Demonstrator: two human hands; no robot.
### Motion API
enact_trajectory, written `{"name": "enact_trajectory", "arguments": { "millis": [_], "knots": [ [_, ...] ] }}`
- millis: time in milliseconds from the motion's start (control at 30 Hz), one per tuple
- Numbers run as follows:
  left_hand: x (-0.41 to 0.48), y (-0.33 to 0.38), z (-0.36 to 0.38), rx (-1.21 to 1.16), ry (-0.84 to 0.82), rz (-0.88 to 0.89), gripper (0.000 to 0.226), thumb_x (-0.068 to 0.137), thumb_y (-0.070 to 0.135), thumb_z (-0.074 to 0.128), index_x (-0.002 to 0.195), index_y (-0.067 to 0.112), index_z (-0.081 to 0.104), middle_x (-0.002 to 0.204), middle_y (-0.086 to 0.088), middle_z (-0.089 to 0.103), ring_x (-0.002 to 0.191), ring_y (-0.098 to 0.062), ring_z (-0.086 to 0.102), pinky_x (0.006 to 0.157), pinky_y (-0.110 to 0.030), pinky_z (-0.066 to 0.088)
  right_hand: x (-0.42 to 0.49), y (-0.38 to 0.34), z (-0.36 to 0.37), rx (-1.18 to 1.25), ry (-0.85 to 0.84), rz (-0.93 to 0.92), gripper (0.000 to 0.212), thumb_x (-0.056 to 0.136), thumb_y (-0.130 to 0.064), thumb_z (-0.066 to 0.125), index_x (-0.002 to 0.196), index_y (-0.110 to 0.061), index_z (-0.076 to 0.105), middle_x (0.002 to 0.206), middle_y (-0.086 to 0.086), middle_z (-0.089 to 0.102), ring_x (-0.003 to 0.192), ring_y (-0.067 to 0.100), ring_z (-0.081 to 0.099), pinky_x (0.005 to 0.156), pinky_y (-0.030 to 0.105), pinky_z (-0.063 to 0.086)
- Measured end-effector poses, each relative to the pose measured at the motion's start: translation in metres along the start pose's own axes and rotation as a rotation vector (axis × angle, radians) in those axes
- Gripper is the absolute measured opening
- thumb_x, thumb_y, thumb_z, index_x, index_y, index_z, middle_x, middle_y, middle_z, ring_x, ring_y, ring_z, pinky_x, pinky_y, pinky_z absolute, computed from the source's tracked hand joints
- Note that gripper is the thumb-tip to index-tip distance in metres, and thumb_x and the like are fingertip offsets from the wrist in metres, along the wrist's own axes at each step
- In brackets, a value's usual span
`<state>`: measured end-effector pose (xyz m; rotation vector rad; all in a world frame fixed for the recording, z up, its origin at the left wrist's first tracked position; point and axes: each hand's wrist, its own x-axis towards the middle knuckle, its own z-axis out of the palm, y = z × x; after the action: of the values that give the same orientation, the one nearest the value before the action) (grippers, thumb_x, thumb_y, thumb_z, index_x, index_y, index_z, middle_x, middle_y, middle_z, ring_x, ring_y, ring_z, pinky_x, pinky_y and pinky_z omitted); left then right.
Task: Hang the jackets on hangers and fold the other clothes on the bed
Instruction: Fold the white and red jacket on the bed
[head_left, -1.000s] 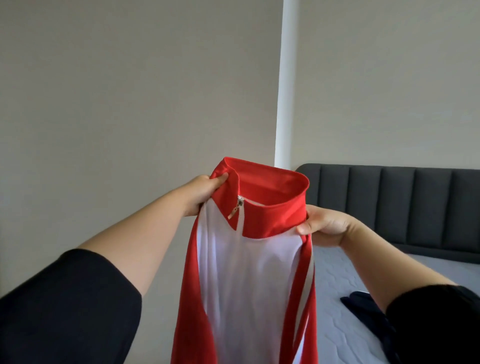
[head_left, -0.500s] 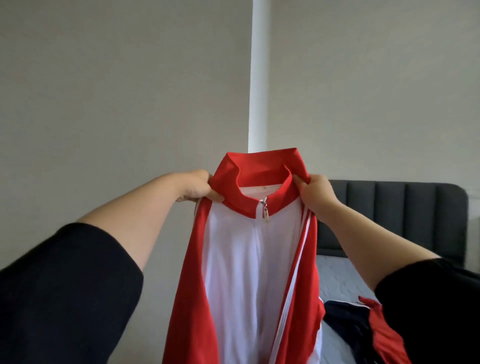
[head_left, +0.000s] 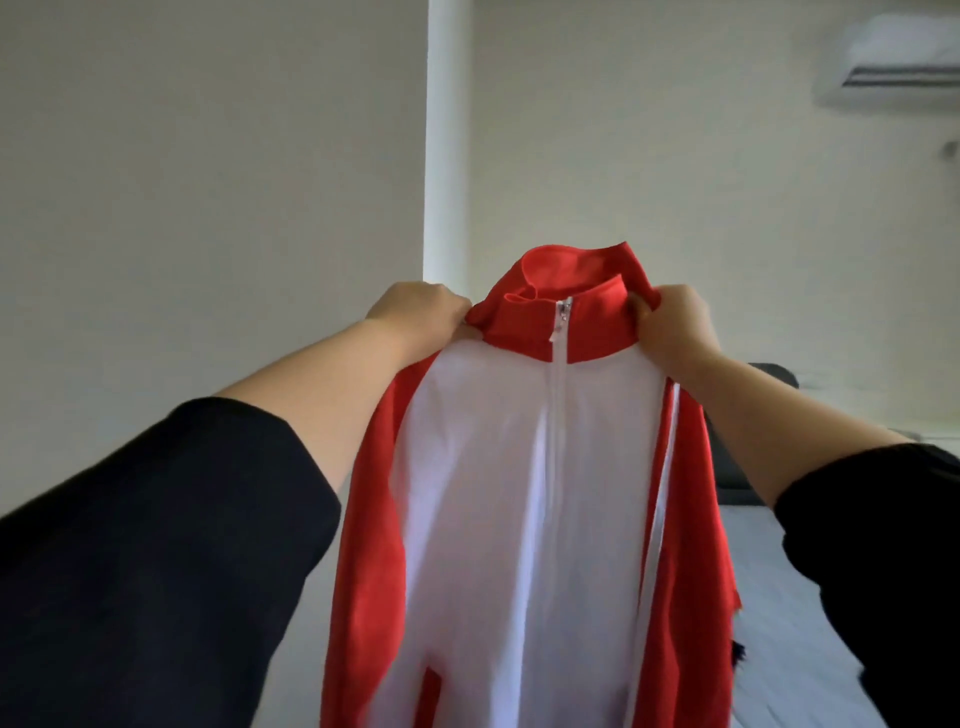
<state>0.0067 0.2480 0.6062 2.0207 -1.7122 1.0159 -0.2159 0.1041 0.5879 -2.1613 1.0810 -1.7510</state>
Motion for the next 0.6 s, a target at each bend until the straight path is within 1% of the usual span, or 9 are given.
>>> {"name": "enact_trajectory", "arguments": {
  "millis": [33, 100, 200, 300, 400, 433, 500, 533, 600],
  "knots": [
    [0.000, 0.008, -0.001, -0.028, -0.004, 0.006, 0.031, 0.093, 0.050, 0.049, 0.082, 0.021, 0.053, 0.103, -0.014, 0.063, 0.099, -0.033, 0.058, 0.070, -0.029, 0.033, -0.001, 0.004, -0.007, -0.059, 0.038, -0.014, 0.035, 0.098, -0.027, 0.048, 0.087, 0.002, 0.063, 0.081, 0.022, 0.062, 0.085, 0.039, 0.060, 0.065, 0.031, 0.032],
    [-0.001, 0.022, 0.002, -0.123, -0.022, -0.021, 0.034, 0.088, 0.051, 0.057, 0.076, 0.020, 0.051, 0.092, -0.011, 0.060, 0.093, -0.032, 0.058, 0.068, -0.029, 0.034, -0.003, 0.015, -0.015, -0.174, 0.083, -0.025, 0.036, 0.099, -0.031, 0.044, 0.098, 0.001, 0.062, 0.096, 0.026, 0.064, 0.093, 0.043, 0.059, 0.068, 0.033, 0.036],
    [-0.005, 0.043, 0.031, -0.312, -0.107, -0.117, 0.038, 0.080, 0.049, 0.067, 0.063, 0.021, 0.048, 0.073, -0.002, 0.052, 0.080, -0.029, 0.056, 0.063, -0.028, 0.034, -0.012, 0.042, -0.010, -0.269, 0.037, -0.007, 0.036, 0.099, -0.032, 0.042, 0.099, -0.001, 0.059, 0.098, 0.025, 0.063, 0.093, 0.043, 0.059, 0.067, 0.034, 0.036],
    [-0.015, 0.068, 0.090, -0.465, -0.227, -0.184, 0.035, 0.081, 0.043, 0.069, 0.061, 0.023, 0.049, 0.067, 0.002, 0.050, 0.069, -0.022, 0.052, 0.062, -0.028, 0.034, -0.031, 0.090, 0.012, -0.339, -0.065, 0.062, 0.034, 0.099, -0.031, 0.040, 0.094, -0.003, 0.060, 0.098, 0.023, 0.063, 0.092, 0.041, 0.059, 0.067, 0.034, 0.036],
    [-0.026, 0.091, 0.162, -0.543, -0.343, -0.263, 0.038, 0.086, 0.044, 0.064, 0.063, 0.017, 0.051, 0.065, 0.001, 0.050, 0.070, -0.023, 0.051, 0.065, -0.029, 0.034, -0.059, 0.144, 0.042, -0.380, -0.191, 0.185, 0.040, 0.098, -0.037, 0.043, 0.096, -0.003, 0.065, 0.100, 0.020, 0.065, 0.094, 0.040, 0.061, 0.068, 0.035, 0.039],
    [-0.030, 0.097, 0.188, -0.560, -0.371, -0.296, 0.037, 0.088, 0.044, 0.062, 0.067, 0.015, 0.053, 0.066, 0.000, 0.050, 0.072, -0.024, 0.052, 0.066, -0.029, 0.035, -0.068, 0.163, 0.053, -0.402, -0.237, 0.222, 0.040, 0.098, -0.038, 0.046, 0.099, -0.003, 0.066, 0.102, 0.019, 0.066, 0.095, 0.039, 0.061, 0.069, 0.034, 0.040],
    [-0.037, 0.108, 0.239, -0.560, -0.438, -0.370, 0.034, 0.090, 0.044, 0.059, 0.080, 0.011, 0.062, 0.074, -0.002, 0.056, 0.079, -0.027, 0.057, 0.068, -0.031, 0.039, -0.087, 0.202, 0.075, -0.455, -0.330, 0.286, 0.039, 0.095, -0.040, 0.052, 0.101, -0.005, 0.068, 0.102, 0.017, 0.066, 0.095, 0.037, 0.062, 0.068, 0.033, 0.041],
    [-0.040, 0.113, 0.266, -0.542, -0.476, -0.396, 0.035, 0.090, 0.044, 0.058, 0.090, 0.010, 0.066, 0.082, -0.004, 0.060, 0.085, -0.028, 0.059, 0.070, -0.031, 0.041, -0.097, 0.221, 0.086, -0.488, -0.369, 0.325, 0.037, 0.094, -0.040, 0.054, 0.102, -0.007, 0.068, 0.100, 0.015, 0.066, 0.093, 0.037, 0.062, 0.068, 0.033, 0.041],
    [-0.047, 0.123, 0.318, -0.432, -0.527, -0.410, 0.038, 0.089, 0.043, 0.059, 0.104, 0.009, 0.067, 0.104, -0.010, 0.064, 0.099, -0.031, 0.059, 0.073, -0.034, 0.045, -0.115, 0.256, 0.108, -0.565, -0.454, 0.407, 0.037, 0.092, -0.041, 0.056, 0.103, -0.007, 0.065, 0.096, 0.014, 0.064, 0.090, 0.036, 0.063, 0.067, 0.034, 0.044]
  ]
}}
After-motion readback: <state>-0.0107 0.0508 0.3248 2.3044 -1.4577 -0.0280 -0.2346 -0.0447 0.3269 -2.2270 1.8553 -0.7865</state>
